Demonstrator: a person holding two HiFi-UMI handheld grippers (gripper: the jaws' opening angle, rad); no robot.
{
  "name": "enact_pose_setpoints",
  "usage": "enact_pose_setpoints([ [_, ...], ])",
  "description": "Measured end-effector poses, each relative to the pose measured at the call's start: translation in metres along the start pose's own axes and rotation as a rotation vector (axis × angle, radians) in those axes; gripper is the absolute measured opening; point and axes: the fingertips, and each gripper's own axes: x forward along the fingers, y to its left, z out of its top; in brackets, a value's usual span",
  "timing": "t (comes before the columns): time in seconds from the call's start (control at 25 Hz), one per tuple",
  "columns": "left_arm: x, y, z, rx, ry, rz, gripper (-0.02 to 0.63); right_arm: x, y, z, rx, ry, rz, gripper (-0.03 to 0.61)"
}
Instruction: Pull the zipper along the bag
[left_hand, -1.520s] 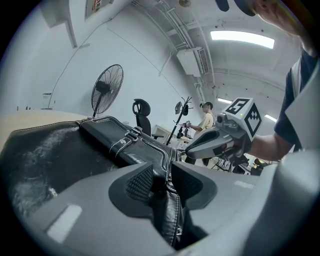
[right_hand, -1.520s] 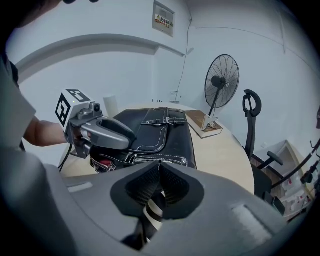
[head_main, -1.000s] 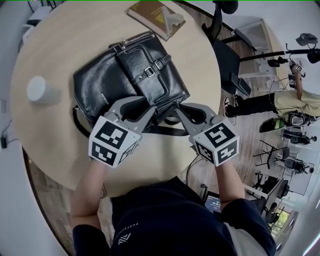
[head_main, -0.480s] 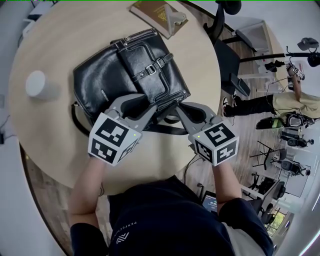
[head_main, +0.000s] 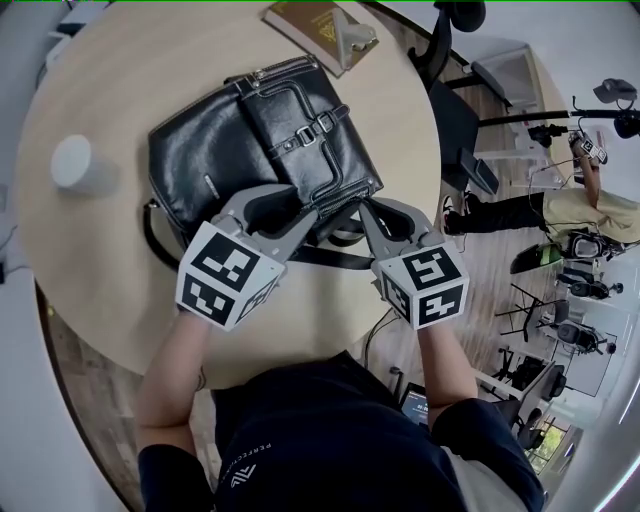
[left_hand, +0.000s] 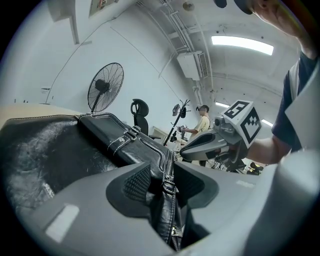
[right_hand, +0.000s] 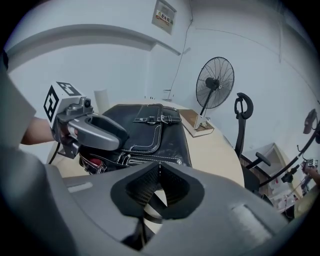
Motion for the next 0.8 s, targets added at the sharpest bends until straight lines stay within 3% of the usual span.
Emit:
enact_pose_setpoints([
  [0.6,-0.0001,0.0000,0.0012,-0.009,0.002,-0.016,0.161,0.0047,-0.0012,0.0013,-0.006,0.012,0.006,0.020],
  [0.8,-0.0012,-0.0015,0.0015,-0.006,-0.002,-0.020,0.164,-0.0010,0.0040,0.0055,-0.055,-0.007,-0.004,0.012],
])
